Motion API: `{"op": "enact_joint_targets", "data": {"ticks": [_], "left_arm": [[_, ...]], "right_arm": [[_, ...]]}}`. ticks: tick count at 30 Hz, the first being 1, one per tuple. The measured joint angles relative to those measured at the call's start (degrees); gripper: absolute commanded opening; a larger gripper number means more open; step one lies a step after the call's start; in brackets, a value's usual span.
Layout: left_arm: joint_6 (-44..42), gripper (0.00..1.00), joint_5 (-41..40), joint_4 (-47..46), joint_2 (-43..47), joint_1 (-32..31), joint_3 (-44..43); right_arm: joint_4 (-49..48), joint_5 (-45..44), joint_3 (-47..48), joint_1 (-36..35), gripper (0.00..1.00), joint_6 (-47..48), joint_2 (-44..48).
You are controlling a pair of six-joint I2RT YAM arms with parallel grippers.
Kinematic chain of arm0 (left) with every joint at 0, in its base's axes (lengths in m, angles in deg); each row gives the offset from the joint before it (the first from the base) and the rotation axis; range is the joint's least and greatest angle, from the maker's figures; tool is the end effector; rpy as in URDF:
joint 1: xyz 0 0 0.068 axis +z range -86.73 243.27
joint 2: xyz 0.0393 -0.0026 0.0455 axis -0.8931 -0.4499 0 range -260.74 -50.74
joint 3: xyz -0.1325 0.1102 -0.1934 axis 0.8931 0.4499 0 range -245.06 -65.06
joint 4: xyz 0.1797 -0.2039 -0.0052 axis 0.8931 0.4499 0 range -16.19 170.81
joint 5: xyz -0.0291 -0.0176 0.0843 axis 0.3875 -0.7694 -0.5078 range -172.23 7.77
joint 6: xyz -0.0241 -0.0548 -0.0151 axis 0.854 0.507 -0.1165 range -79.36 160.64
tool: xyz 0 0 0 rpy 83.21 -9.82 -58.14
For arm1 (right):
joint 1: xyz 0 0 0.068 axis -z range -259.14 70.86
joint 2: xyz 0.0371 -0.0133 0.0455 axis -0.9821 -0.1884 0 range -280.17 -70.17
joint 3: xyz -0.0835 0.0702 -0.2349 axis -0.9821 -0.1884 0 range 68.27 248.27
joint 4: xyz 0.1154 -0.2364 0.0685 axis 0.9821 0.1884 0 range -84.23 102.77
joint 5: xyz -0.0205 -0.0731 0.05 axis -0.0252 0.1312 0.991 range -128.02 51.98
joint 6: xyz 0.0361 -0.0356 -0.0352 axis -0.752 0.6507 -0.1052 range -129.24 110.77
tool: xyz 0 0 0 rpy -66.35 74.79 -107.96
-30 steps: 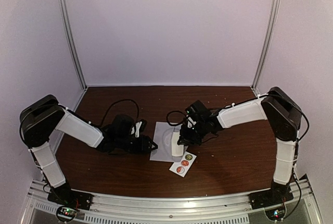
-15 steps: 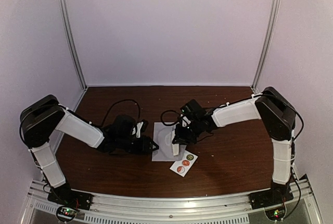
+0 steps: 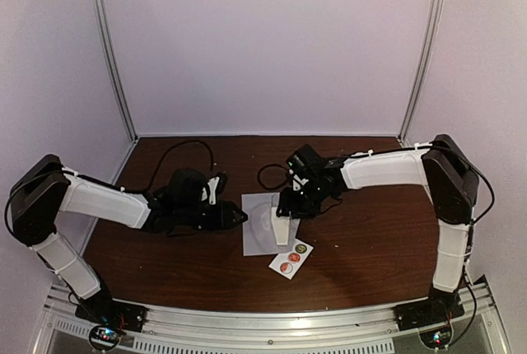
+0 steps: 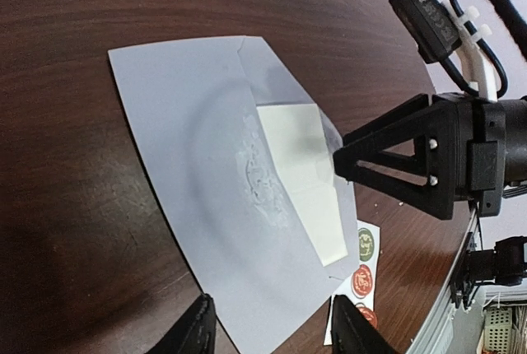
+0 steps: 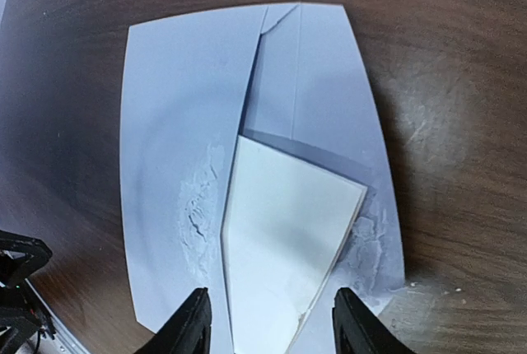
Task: Place the letter into the envelope and seal it
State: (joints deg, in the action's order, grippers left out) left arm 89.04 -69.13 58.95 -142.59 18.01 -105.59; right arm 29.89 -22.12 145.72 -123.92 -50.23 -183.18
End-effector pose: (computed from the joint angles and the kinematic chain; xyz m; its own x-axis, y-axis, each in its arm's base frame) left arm 0.2255 -0.2424 0.1298 -0.8911 -0.1357 -0.4331 0.2315 0.6849 -0.6909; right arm 0.2897 0.3056 0.1407 -0.9712 -0.0750 -0.2260 -0.1835 0.8406 0.5097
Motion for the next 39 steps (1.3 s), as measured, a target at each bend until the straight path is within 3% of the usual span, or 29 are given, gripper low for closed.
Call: {"op": "enact_joint_targets", "data": {"ticks": [3, 9, 21, 39], "left_arm": [[-0.3, 0.48, -0.3, 0.4, 0.6, 0.3, -0.5], [-0.4, 0.45, 0.1, 0.7, -0.9, 1.4, -1.5], [-1.2, 0.38, 1.5, 0.8, -7.5, 3.4, -5.2], [-4.3, 0.37, 0.9, 2.9, -12.9, 3.4, -8.9]], "right_arm": [[2.3, -3.1, 0.0, 0.0, 0.52, 0.8, 2.3], [2.8, -5.3, 0.0, 0.0, 0.40, 1.7, 3.2], [2.1, -5.9, 0.7, 0.0, 0.35, 2.3, -0.4], [1.4, -5.8, 2.1, 0.0, 0.25, 3.1, -4.1]]}}
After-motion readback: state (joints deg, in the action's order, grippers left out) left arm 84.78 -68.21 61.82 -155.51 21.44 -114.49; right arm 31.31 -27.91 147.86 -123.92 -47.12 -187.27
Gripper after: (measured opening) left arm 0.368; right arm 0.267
